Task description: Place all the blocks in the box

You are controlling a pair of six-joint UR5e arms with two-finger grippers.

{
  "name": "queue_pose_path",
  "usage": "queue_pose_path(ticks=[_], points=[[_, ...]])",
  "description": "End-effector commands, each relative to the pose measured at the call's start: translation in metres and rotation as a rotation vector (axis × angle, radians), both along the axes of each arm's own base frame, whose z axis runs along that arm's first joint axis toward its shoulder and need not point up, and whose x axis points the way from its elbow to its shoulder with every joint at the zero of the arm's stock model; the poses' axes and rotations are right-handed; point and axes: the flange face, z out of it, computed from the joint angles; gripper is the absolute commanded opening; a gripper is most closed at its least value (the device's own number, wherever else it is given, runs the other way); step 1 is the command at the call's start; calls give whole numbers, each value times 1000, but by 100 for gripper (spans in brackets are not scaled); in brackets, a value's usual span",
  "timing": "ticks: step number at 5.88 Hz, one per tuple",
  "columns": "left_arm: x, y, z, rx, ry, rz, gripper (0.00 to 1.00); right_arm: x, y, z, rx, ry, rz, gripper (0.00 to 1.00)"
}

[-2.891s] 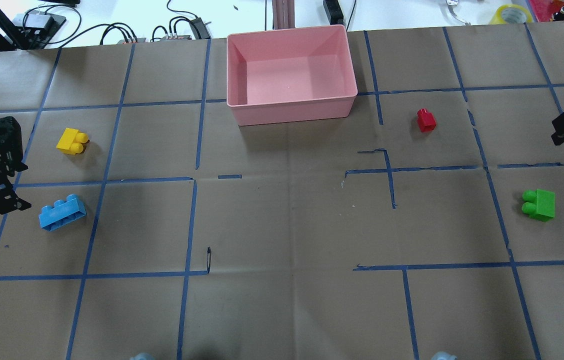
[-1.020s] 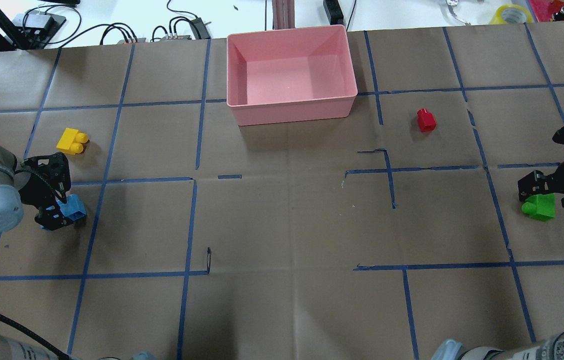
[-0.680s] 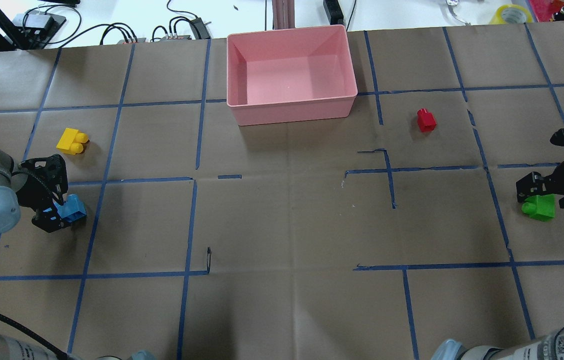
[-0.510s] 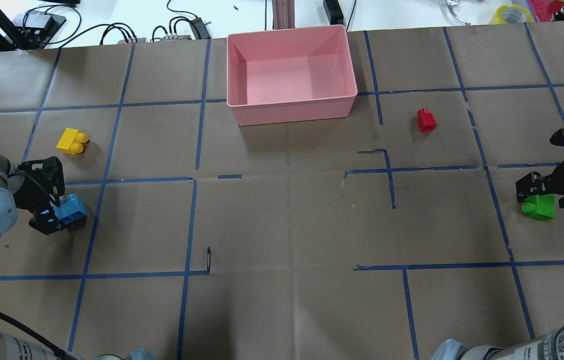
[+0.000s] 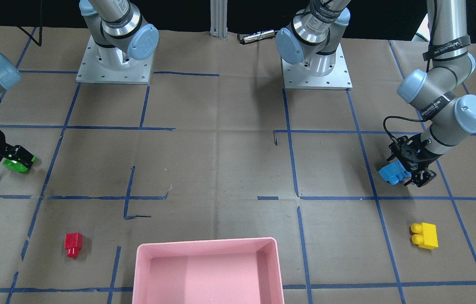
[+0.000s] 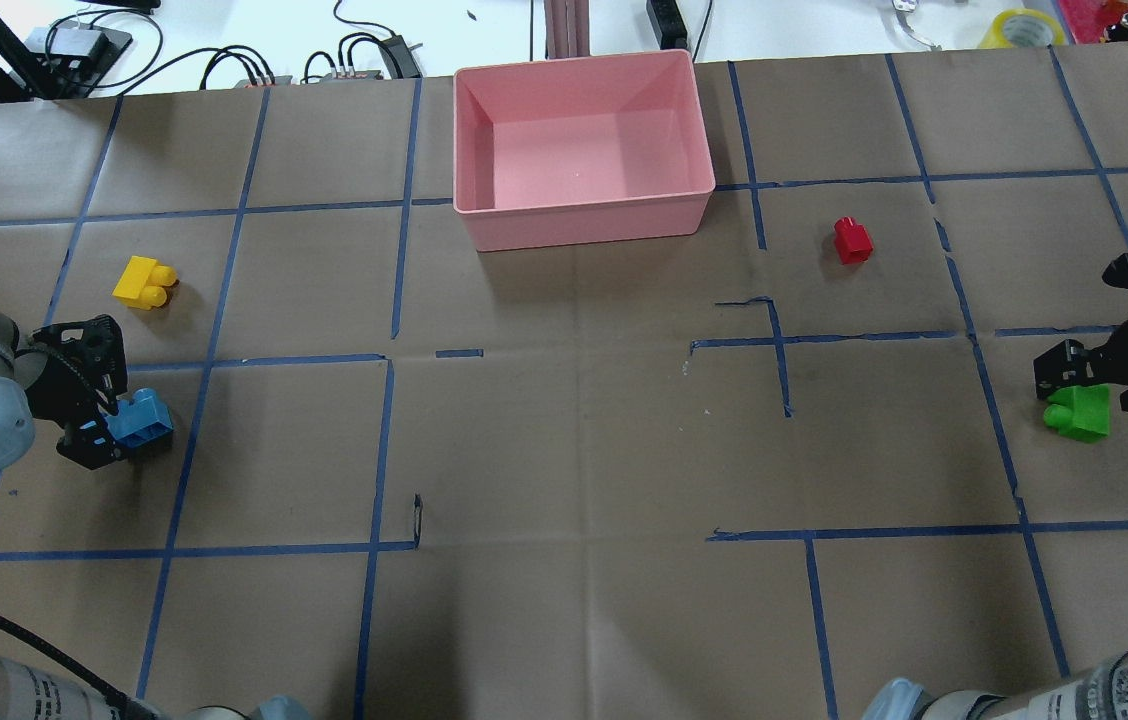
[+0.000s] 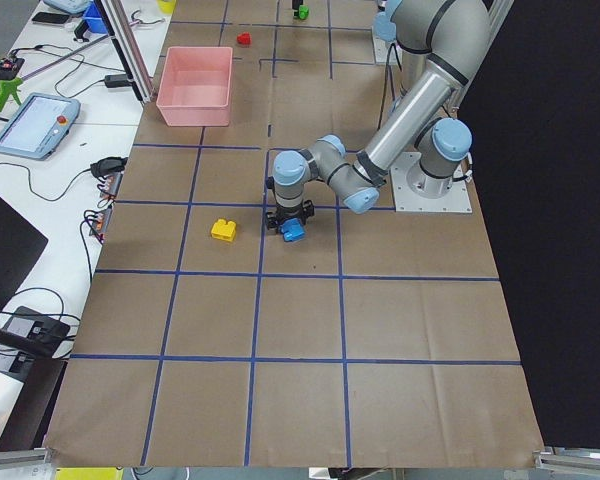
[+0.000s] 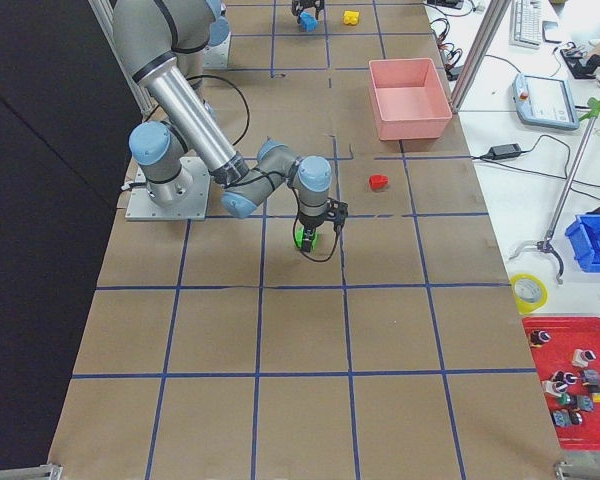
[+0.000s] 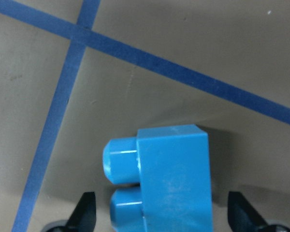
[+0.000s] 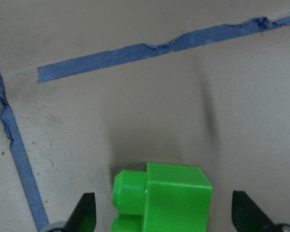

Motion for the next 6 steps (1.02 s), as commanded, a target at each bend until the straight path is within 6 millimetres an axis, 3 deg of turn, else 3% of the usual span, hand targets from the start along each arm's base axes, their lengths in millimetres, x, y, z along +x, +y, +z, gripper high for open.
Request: queue_pose_path(ticks=[1,3,6], points=[[-3,-1,-1,-1,3,1,91,0,0,-1,-2,1,-2,91],[-6,-2,-1,-2,5,-2,86,0,0,-4,4,-3,-2,91],[-6,-3,1,-6,2,-2,63,0,1,-11,22,-11,-1,91]])
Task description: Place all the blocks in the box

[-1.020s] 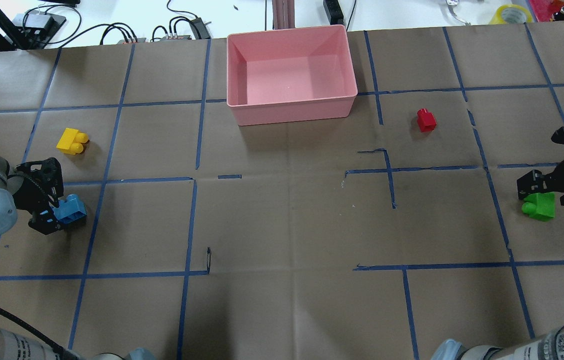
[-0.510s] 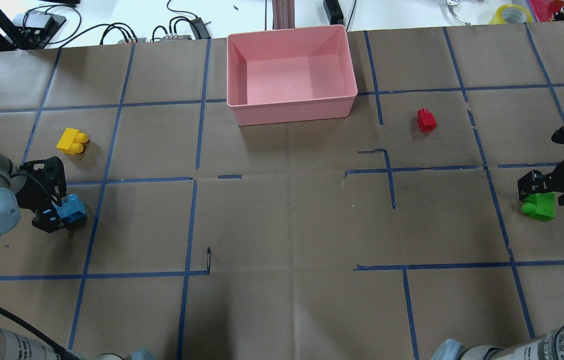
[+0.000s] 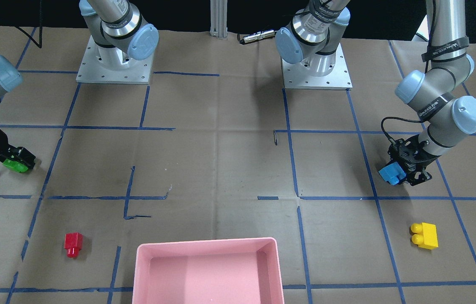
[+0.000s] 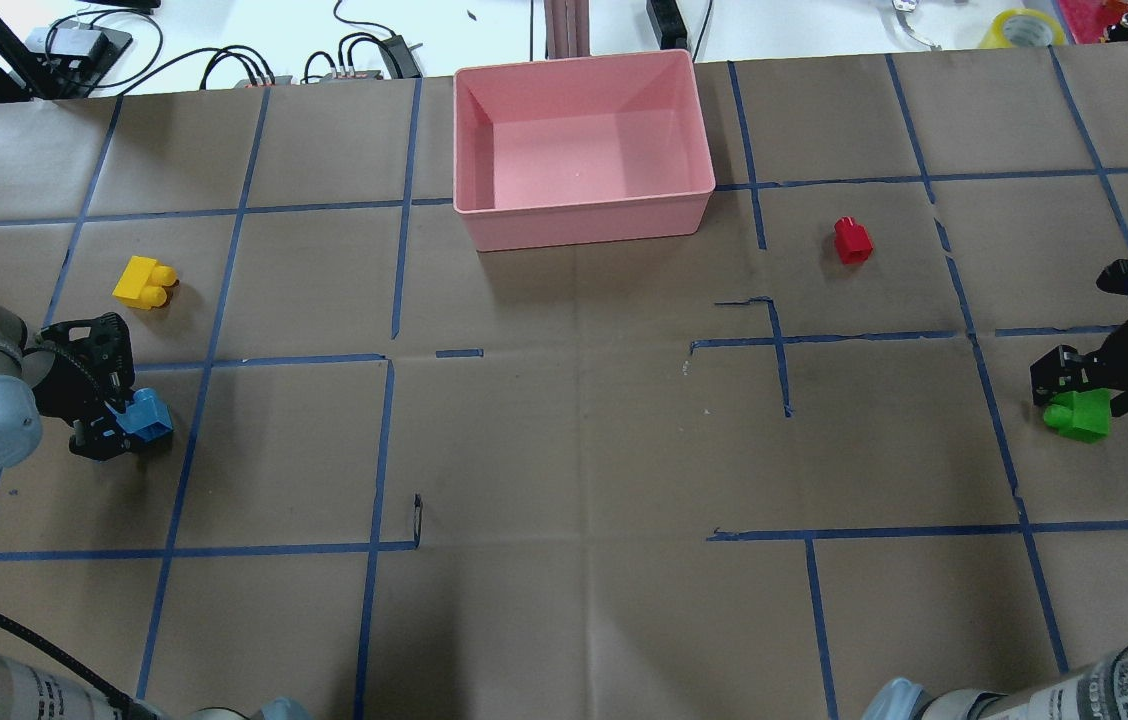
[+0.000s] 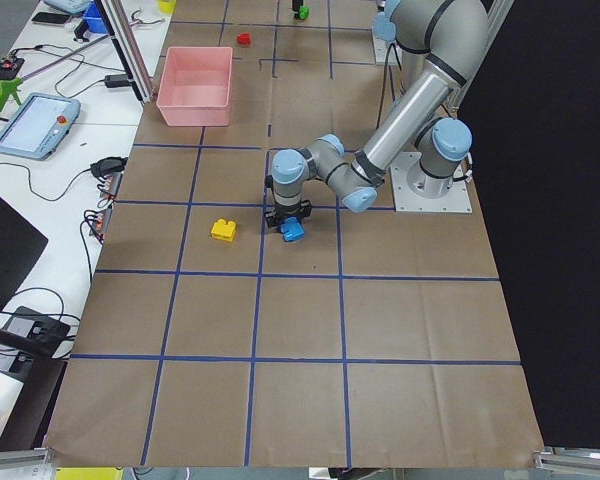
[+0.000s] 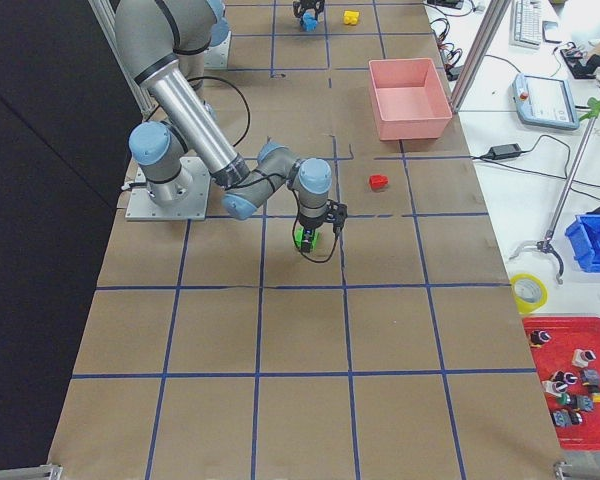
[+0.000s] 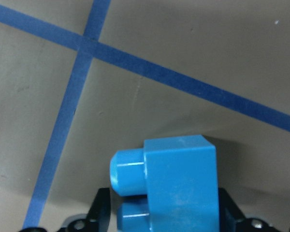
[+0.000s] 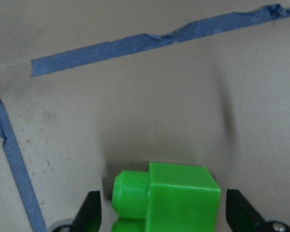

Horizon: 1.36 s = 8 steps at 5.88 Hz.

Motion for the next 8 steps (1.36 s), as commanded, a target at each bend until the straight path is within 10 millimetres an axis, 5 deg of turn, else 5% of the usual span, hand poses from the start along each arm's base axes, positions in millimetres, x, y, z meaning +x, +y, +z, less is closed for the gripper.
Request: queue_pose_path(ticks=[1,3,4,6,8], points=[[1,-1,3,-4,-5,2,51,-1,1,1,4,1,-2,82],[1,-1,7,-7,-17,0,31,-1,1,5,10,10,3,43],[2,-1,11,-12,-22,0,23,-1,1,10,6,14,3,33],[3,-3,19,-25,-36,2,11,-5,-3,32,26,-1,3,25],[13,-15,50,-72,-74,16,3,-16,-27,99,9,11,10,25]])
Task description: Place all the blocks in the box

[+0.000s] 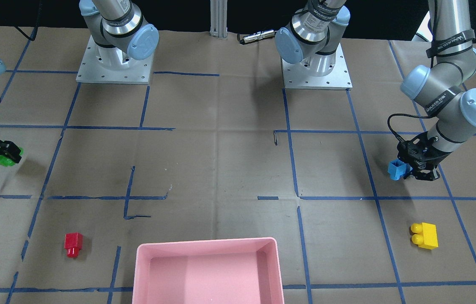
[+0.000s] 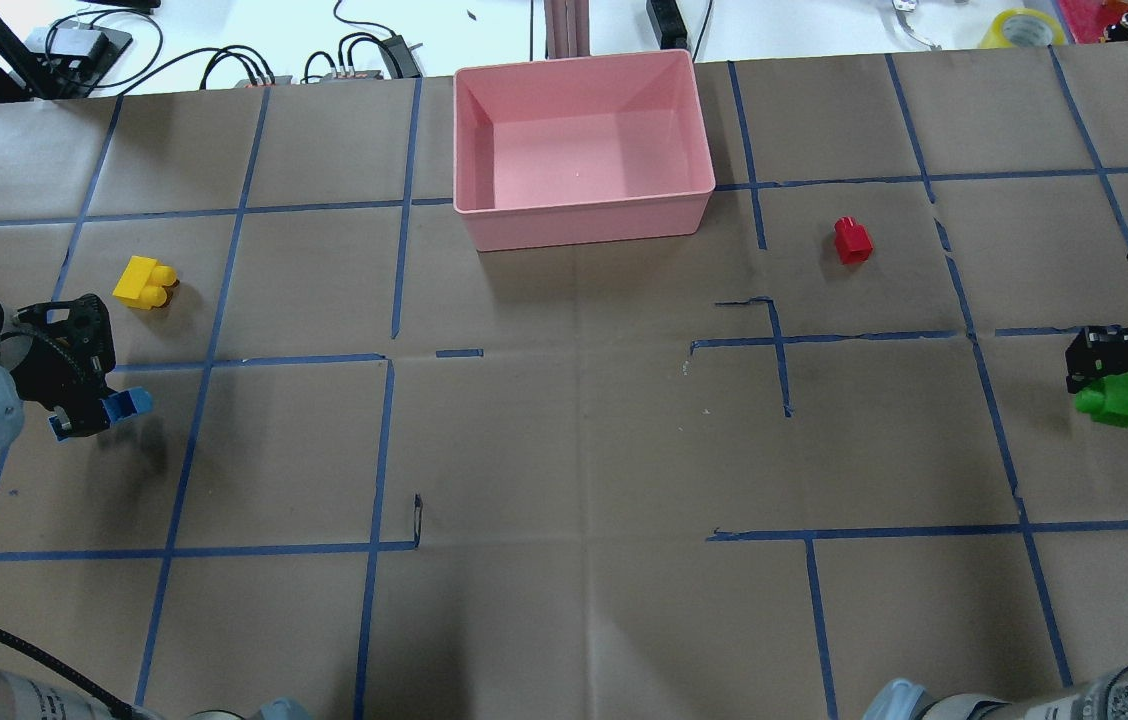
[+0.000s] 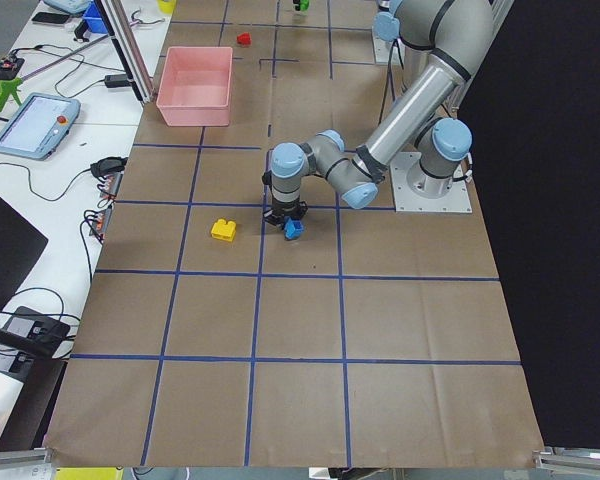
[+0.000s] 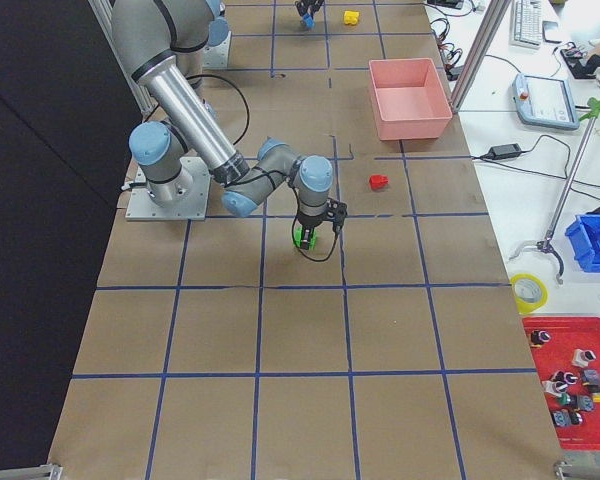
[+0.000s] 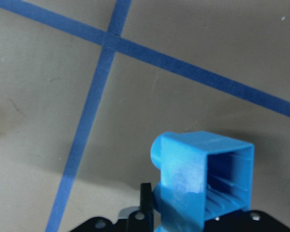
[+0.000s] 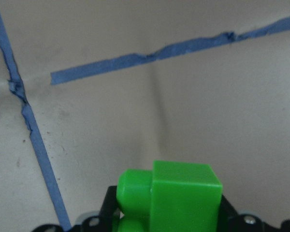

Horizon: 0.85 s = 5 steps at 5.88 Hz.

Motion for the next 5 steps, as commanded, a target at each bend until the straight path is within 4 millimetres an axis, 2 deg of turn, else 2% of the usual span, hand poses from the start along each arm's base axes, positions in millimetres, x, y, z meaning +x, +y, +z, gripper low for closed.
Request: queue_pose_path(ticks=[1,2,3,4,5], points=[[7,-15,38,-60,-36,45,2,-3,-31,67,-60,34,31,19],[2,-36,80,-74,-28,84,2,11,-57,100,-118,73,80,8],[-16,-73,134,-56,3,160,2,33,-79,125,-167,97,134,6],[-45,-110,177,-50,24,251,2,69,-100,146,-209,114,210,6],[-85,-151,189,-73,78,371,2,112,-117,163,-250,114,289,6]])
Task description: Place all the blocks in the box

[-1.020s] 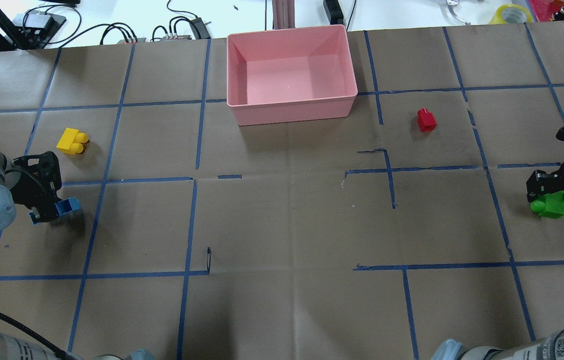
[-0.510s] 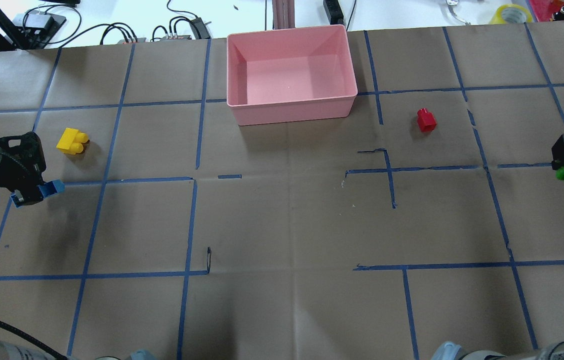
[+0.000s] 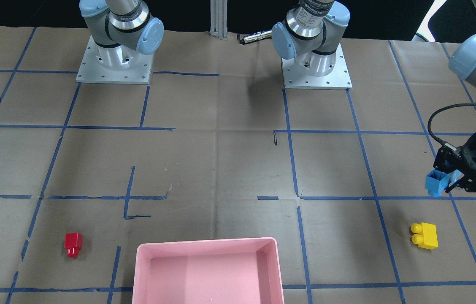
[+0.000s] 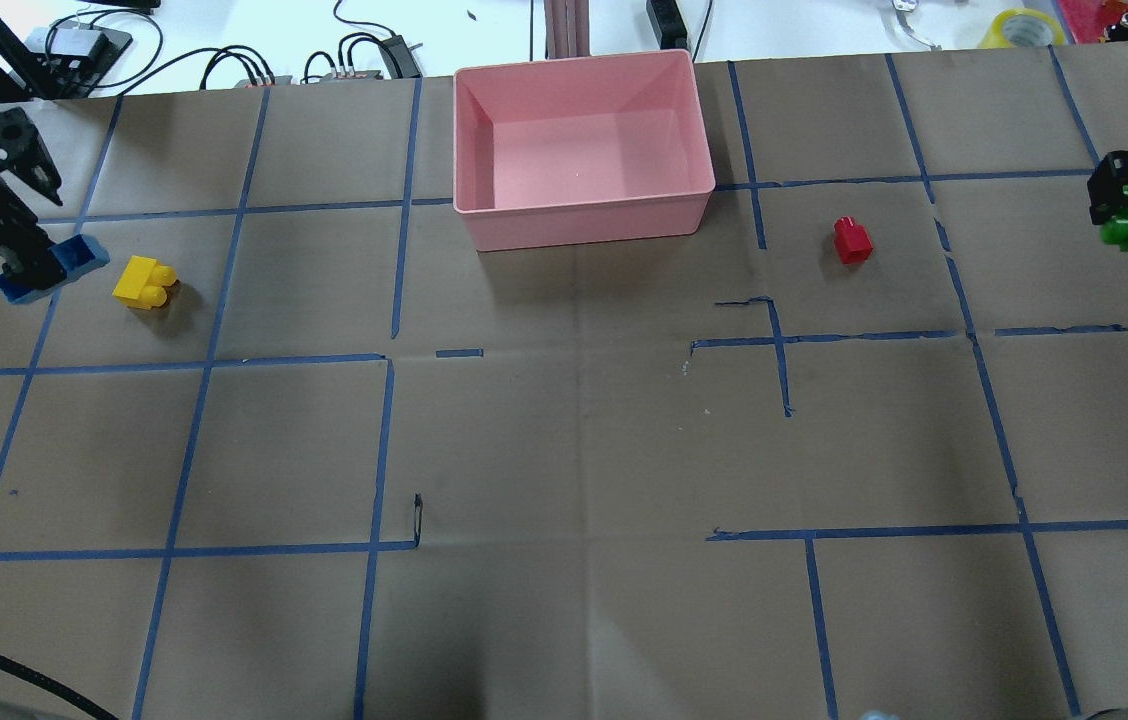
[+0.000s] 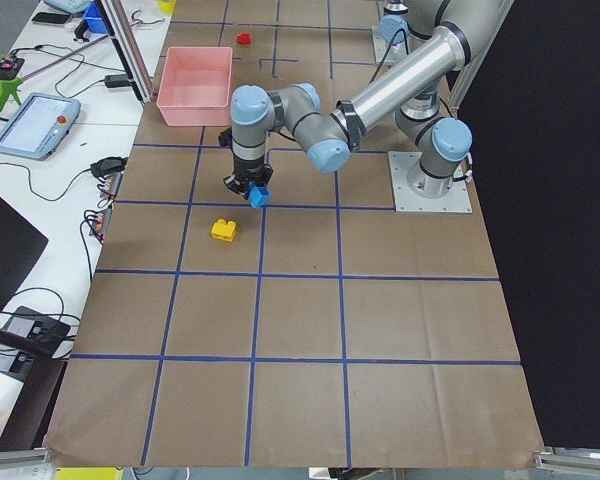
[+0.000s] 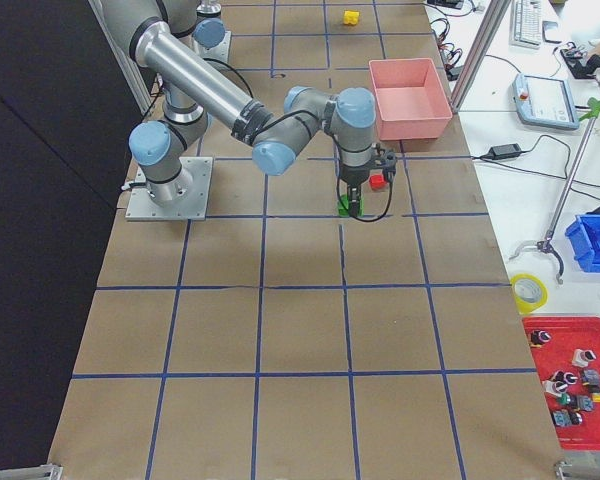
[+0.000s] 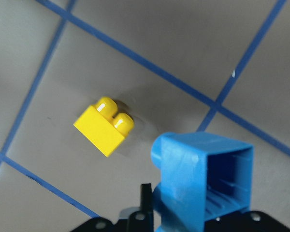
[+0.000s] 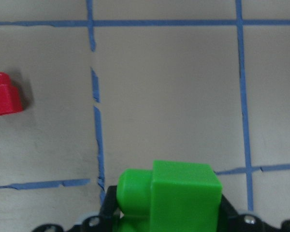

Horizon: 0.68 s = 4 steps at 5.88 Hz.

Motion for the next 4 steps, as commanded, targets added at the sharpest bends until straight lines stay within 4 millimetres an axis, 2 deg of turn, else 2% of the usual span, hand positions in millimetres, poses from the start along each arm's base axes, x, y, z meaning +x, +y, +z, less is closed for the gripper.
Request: queue_pose_path(ticks=[1,3,4], points=[[-81,-73,27,-27,65,148,2,76,-31,10,-38,-93,136,7],[-145,-112,39,-32,162,378,2,138,-59,14,-68,-138,247,7],[-175,-121,37,-23,188,512,2,167,-79,19,-86,-143,300,7]])
